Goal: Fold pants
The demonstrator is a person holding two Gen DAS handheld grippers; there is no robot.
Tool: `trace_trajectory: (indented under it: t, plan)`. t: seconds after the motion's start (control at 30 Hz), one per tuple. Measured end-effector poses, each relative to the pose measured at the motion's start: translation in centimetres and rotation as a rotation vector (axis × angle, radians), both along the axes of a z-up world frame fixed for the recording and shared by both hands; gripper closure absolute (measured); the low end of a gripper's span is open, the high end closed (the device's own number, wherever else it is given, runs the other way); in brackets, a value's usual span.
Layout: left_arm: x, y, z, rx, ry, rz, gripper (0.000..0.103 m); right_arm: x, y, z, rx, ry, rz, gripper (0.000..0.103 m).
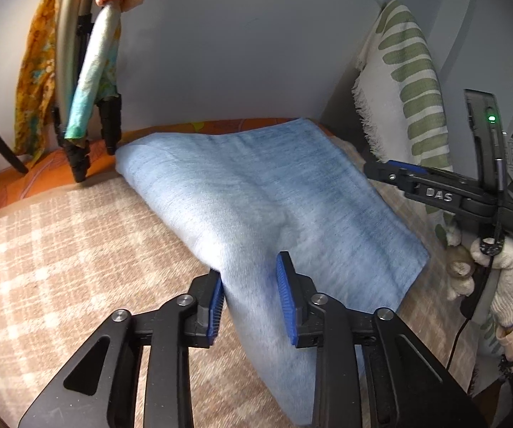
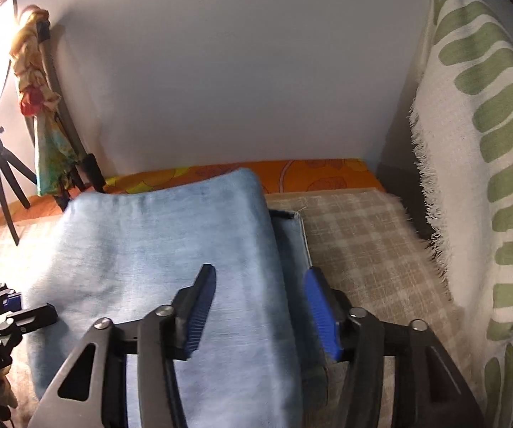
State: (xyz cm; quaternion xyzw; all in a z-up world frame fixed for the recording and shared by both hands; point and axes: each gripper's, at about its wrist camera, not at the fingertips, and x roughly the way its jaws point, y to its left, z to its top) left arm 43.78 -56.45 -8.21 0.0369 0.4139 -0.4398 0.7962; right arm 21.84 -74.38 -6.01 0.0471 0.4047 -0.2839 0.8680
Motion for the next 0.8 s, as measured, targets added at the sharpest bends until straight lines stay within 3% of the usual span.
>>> trace_trajectory:
  t: [0.13, 0.2, 0.23, 0.73, 0.8]
  plan:
    - [-0.6, 0.9, 0.6, 0.016, -0.015, 0.023, 0.063, -0.5, 1.2, 0.5, -0.007, -0.004, -0.002, 0.035]
    - [-1.0, 1.7, 1.1, 0.016, -0.045, 0.036, 0.048, -1.1, 2.1, 0.9, -0.004, -0.019, 0.002, 0.031]
    - [-1.3, 2.3, 1.7, 0.014, -0.066, 0.052, 0.046, -1.4, 2.6, 1.1, -0.007, -0.026, 0.004, 0.026]
    - [-8.0, 9.0, 6.5, -0.028, -0.129, 0.036, 0.040, -7.8, 11.9, 4.9, -0.112, -0.092, -0.014, 0.007]
    - [-9.4, 10.2, 7.5, -0.041, -0.149, 0.040, 0.035, -9.1, 13.4, 5.5, -0.116, -0.109, -0.006, 0.005]
